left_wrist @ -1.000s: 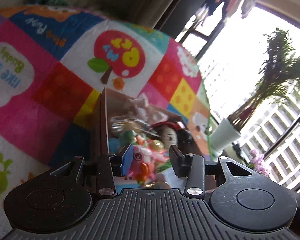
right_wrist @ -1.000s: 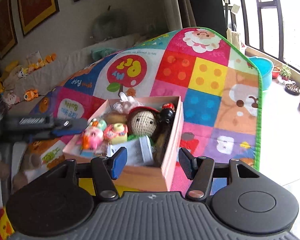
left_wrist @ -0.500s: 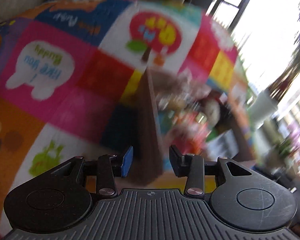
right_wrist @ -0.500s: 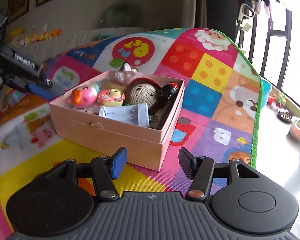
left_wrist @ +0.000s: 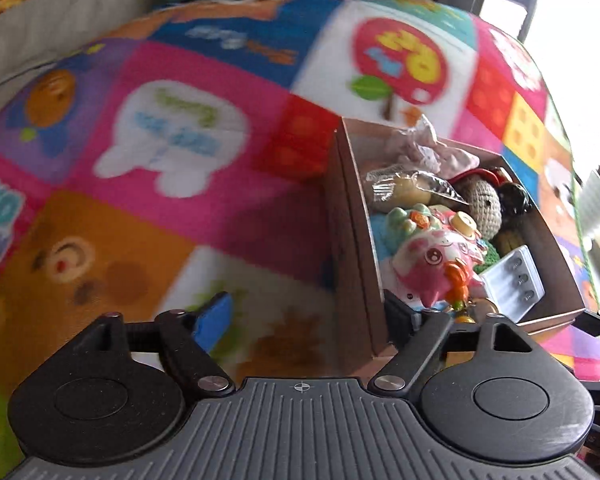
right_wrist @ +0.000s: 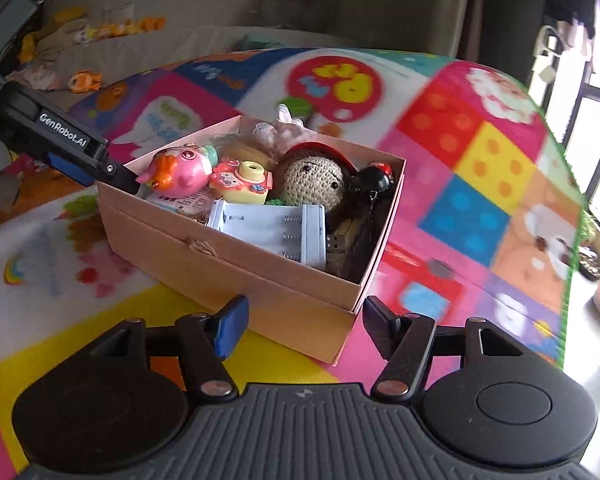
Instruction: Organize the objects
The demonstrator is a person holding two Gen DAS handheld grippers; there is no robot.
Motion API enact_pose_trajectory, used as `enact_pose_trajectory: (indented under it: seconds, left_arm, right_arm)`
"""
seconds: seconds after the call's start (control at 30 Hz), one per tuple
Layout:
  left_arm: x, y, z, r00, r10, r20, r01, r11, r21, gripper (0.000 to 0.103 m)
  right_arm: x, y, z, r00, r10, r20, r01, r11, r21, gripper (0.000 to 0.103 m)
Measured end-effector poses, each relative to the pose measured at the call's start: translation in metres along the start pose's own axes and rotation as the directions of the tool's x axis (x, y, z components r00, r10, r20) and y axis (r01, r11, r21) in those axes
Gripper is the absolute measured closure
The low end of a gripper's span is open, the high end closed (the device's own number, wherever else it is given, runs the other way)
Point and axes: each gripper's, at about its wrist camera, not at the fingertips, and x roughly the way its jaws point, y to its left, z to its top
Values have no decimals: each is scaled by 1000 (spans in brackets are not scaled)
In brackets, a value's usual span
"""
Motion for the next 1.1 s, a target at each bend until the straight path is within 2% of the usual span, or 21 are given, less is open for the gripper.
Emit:
enact_pose_trajectory:
  seconds: [0.03, 0.07, 0.23, 0.4, 0.53, 0.57, 0.63, 0.7, 0.77, 0.9, 0.93, 1.0, 1.1]
  left_arm:
    - [1, 11, 0, 1000, 9, 9, -9, 1000, -17, 3]
    - [4, 21, 0, 1000, 17, 15, -17, 999, -37, 0]
    - [19, 56, 6, 999, -2, 35, 7, 992, -130, 0]
    - [26, 54, 7, 999, -4, 45, 9, 994, -109, 0]
    - [3, 53, -3, 990, 4, 141, 12, 993, -113, 1]
    - [-8, 51, -6, 984, 9, 175, 10, 994, -108, 1]
    - [-35, 44, -17, 972, 3, 233, 17, 996, -83, 1]
    - [-54, 34, -34, 970, -26, 243, 38, 998, -41, 1]
    - [-67, 19, -59, 974, -48, 221, 51, 999, -6, 1]
    - [-67, -8, -106, 987, -21, 159, 16, 999, 30, 0]
    - [-61, -14, -112, 989, -11, 145, 6, 999, 34, 0]
    - [-50, -21, -119, 991, 22, 133, -27, 999, 40, 0]
    - [-35, -33, -120, 973, 131, 191, -150, 985, 90, 0]
  right_arm:
    - [5, 7, 5, 1000, 0, -3, 0, 1000, -6, 39]
    - [9, 14, 9, 1000, -4, -4, 4, 1000, -11, 39]
    - [33, 40, 24, 1000, -18, -2, 18, 999, -50, 39]
    - [41, 52, 26, 998, -68, -7, 67, 995, -77, 37]
    - [36, 47, 23, 993, -114, -19, 114, 993, -26, 36]
    - [32, 45, 22, 993, -111, -28, 111, 994, -1, 33]
    - [22, 42, 18, 995, -86, -42, 88, 994, 67, 22]
    - [10, 42, 11, 997, -62, -45, 68, 988, 137, 9]
    - [-1, 45, 2, 997, -46, -58, 56, 981, 188, 2]
    - [-8, 55, -19, 993, -56, -104, 78, 974, 214, 0]
    - [-4, 56, -25, 989, -63, -134, 90, 973, 211, 0]
    - [-5, 51, -27, 990, -63, -127, 92, 967, 236, 0]
    - [-2, 46, -26, 990, -68, -126, 97, 965, 242, 0]
